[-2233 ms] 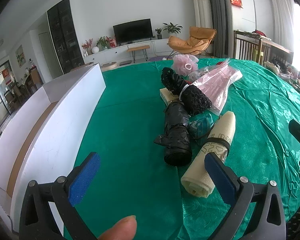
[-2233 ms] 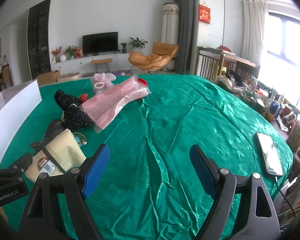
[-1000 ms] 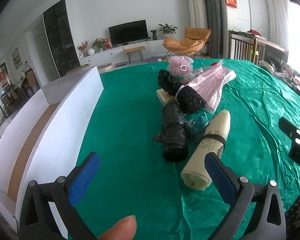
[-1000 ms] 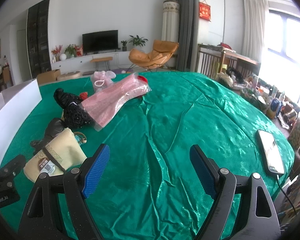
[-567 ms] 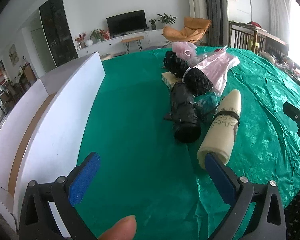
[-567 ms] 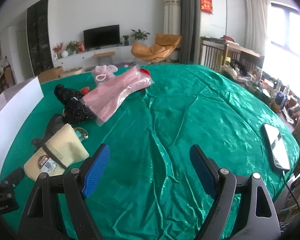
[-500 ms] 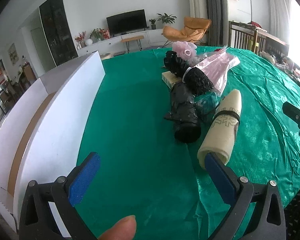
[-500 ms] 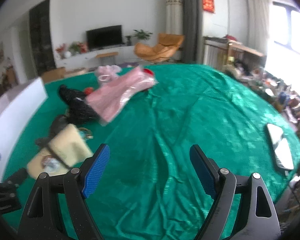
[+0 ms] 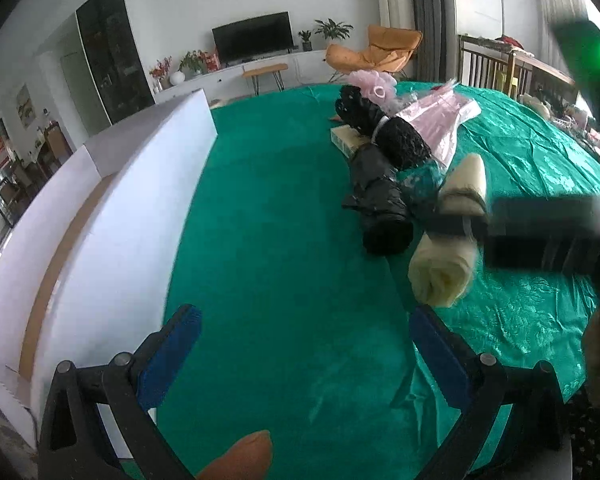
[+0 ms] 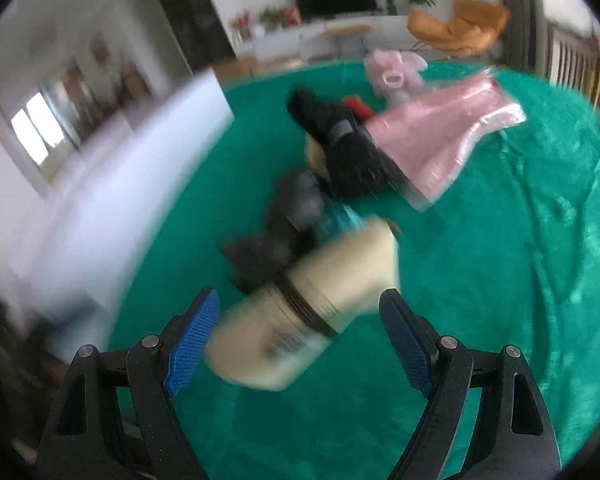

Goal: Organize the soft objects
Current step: 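Move the right tool toward the cream rolled mat with brown cord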

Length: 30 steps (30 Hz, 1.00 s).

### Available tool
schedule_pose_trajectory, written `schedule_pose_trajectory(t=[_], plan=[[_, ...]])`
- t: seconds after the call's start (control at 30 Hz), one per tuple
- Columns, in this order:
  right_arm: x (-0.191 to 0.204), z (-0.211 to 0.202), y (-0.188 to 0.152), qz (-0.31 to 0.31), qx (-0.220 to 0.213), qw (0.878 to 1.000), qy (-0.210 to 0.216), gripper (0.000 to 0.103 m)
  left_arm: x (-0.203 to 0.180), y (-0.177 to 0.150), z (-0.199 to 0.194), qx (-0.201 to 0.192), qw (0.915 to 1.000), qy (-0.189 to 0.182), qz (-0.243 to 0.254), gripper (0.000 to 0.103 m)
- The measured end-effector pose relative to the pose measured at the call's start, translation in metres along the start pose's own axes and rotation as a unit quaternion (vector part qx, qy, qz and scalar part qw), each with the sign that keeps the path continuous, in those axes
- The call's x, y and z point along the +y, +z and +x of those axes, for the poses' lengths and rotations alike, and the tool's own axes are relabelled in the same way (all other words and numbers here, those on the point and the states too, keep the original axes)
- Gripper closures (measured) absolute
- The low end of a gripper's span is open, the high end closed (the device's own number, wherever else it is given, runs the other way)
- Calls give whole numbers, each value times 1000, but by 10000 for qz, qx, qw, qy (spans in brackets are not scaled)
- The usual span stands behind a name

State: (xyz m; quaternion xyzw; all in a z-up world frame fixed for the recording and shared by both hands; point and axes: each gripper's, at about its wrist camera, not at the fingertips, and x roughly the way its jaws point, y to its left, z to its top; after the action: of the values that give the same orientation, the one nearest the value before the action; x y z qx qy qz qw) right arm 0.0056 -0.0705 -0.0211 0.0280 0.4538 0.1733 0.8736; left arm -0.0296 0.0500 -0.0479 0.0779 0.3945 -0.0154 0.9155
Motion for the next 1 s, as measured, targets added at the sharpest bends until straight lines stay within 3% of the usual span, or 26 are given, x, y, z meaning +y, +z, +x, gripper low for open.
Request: schedule_pose_trajectory(t=[0.1,0.13,0.2,0.27,0.4,0.53,0.73,0.87,1.0], plan=[[-40,-20,-24,440,-178,9989,-38,18,6,-1,-2,-38,10000,39,-17,0],[-63,-31,-30,768,-258,9950,-592,18,8,-1,0,-19,10000,14,-59,0],[-91,-42,-37,1124,-374,9862,-1160,18,8,0,6,61,9999,-16,-126,0],[-127,-60,-48,1974,-604,9723,-1097,18,5,1,11,169,9997,-22,-154,0],[-139,-79,-64,2589,-1056,9540,-1083,18,-1,6,16,235,9995,-70,-207,0],[-129,-78,-58,2393,-1217,9572,-1084,18,-3,6,19,269,9996,-52,-121,0],[-130,-68,-49,2195,-1274,9606,-1133,18,1,1,38,732,9970,-155,-218,0],[-132,-67,-49,2225,-1282,9597,-1141,18,-2,-5,49,935,9955,-141,-98,0],[-132,-68,-50,2218,-1283,9599,-1140,18,2,-5,55,1047,9937,-293,-278,0]])
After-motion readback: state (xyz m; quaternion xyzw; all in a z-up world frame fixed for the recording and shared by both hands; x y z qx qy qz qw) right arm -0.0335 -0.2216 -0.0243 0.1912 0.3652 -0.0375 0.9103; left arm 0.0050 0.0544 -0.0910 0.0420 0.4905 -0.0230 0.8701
